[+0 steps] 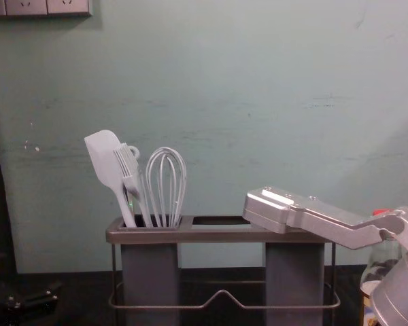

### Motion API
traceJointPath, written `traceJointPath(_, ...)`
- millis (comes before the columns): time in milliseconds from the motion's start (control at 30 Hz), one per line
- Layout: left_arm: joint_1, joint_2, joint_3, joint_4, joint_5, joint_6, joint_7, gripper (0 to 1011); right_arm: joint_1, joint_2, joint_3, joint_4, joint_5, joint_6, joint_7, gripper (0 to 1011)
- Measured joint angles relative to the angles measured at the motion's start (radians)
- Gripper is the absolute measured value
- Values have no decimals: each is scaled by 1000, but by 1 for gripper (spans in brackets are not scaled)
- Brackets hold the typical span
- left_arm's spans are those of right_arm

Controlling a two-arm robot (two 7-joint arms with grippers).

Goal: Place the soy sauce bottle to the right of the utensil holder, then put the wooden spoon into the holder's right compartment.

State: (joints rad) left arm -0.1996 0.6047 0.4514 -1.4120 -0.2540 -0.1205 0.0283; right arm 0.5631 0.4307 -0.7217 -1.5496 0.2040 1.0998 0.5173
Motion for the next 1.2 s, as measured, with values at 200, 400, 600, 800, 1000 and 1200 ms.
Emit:
traceJointPath(200, 0, 0, 0, 0, 0, 0, 0, 1011, -7, 3, 2, -11, -6, -7, 1, 847)
traceJointPath(400, 0, 0, 0, 0, 0, 0, 0, 1011, -39, 9, 29, -56, -28, -32, -14, 846)
traceJointPath(600, 0, 0, 0, 0, 0, 0, 0, 1011, -80, 12, 69, -104, -43, -70, -37, 846)
traceJointPath(800, 0, 0, 0, 0, 0, 0, 0, 1011, -130, 18, 120, -168, -55, -123, -63, 846)
traceJointPath(1000, 0, 0, 0, 0, 0, 0, 0, 1011, -186, 29, 164, -267, -79, -177, -103, 847)
traceJointPath(1200, 0, 0, 0, 0, 0, 0, 0, 1011, -240, 40, 210, -364, -97, -245, -136, 847)
